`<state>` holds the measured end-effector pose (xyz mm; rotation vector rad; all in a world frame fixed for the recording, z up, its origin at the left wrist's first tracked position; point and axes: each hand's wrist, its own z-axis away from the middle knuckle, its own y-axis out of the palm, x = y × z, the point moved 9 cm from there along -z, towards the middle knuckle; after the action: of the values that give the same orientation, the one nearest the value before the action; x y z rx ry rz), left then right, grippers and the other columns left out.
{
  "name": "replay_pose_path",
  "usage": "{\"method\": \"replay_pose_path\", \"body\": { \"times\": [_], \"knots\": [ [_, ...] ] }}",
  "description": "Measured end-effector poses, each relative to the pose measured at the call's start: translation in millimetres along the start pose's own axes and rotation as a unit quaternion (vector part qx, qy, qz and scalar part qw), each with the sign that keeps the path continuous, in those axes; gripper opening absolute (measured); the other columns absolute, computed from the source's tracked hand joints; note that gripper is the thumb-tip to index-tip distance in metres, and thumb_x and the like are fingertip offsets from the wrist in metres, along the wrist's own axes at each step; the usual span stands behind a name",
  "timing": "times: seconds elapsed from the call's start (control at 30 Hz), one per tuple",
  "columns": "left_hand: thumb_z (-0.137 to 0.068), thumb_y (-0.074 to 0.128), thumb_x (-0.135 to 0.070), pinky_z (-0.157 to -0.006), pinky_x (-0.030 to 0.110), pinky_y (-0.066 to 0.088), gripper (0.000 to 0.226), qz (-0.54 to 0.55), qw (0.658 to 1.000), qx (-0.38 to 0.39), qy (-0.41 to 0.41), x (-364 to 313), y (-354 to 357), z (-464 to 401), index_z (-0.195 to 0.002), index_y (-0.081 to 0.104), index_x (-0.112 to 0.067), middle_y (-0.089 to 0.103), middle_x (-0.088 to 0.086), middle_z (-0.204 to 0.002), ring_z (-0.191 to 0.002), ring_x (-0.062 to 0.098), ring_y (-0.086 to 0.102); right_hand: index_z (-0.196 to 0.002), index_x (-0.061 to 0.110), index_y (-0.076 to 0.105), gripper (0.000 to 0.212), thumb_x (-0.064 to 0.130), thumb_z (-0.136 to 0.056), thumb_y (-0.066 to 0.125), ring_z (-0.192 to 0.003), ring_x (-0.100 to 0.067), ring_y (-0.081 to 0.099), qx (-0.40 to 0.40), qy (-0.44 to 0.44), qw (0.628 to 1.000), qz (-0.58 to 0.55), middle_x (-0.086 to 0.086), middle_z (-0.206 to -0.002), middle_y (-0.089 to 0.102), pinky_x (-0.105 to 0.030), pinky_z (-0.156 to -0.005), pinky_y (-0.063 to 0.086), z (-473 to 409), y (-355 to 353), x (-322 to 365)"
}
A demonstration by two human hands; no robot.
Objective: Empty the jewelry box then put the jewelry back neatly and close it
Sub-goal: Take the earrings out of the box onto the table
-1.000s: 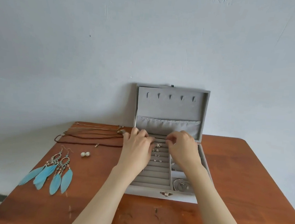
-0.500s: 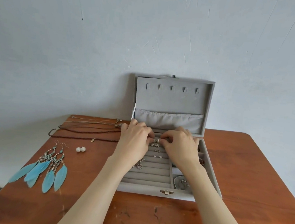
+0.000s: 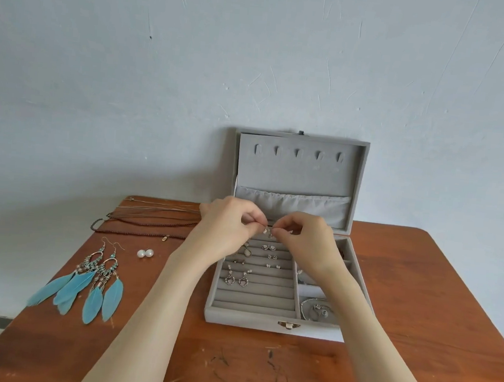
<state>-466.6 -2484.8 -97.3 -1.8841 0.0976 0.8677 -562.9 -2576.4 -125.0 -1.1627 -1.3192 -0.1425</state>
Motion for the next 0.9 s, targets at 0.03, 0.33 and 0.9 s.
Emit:
{"method": "replay_pose_path", "body": {
  "times": [0.03,0.33,0.9],
  "knots": [
    [-0.082,0.066,-0.024,-0.093,0.027,0.042,0.012,0.017,1.0,-0.007,0.003,0,-8,1,-0.074,0.067,-0.032,0.065,-0.016,-0.074,-0.083,0.002,0.06,-0.073,0.021,0.063,0.011,0.014,-0.082,0.065,-0.062,0.001,0.048,0.004,-0.01,1.0,-0.005,0.017,-0.065,0.056,-0.006,-0.057,0.035,1,1,6],
    [-0.086,0.061,-0.017,-0.069,0.009,0.036,0.015,-0.004,0.998,-0.033,-0.061,69,-60,40,-0.086,0.072,-0.026,0.068,-0.014,-0.089,-0.084,-0.002,0.057,-0.071,0.02,0.063,0.014,0.012,-0.082,0.063,-0.073,-0.012,0.058,0.095,-0.033,0.994,-0.04,0.001,-0.076,0.065,-0.025,-0.07,0.048,25,53,51],
    [-0.087,0.056,-0.014,-0.091,0.035,0.043,0.017,-0.057,0.99,-0.064,-0.115,121,-47,52,-0.1,0.063,-0.022,0.063,0.001,-0.098,-0.102,0.02,0.053,-0.079,0.011,0.071,0.021,0.001,-0.08,0.052,-0.079,-0.021,0.06,0.14,-0.012,0.981,0.133,-0.011,-0.084,0.067,-0.025,-0.068,0.046,1,128,71]
  ]
}}
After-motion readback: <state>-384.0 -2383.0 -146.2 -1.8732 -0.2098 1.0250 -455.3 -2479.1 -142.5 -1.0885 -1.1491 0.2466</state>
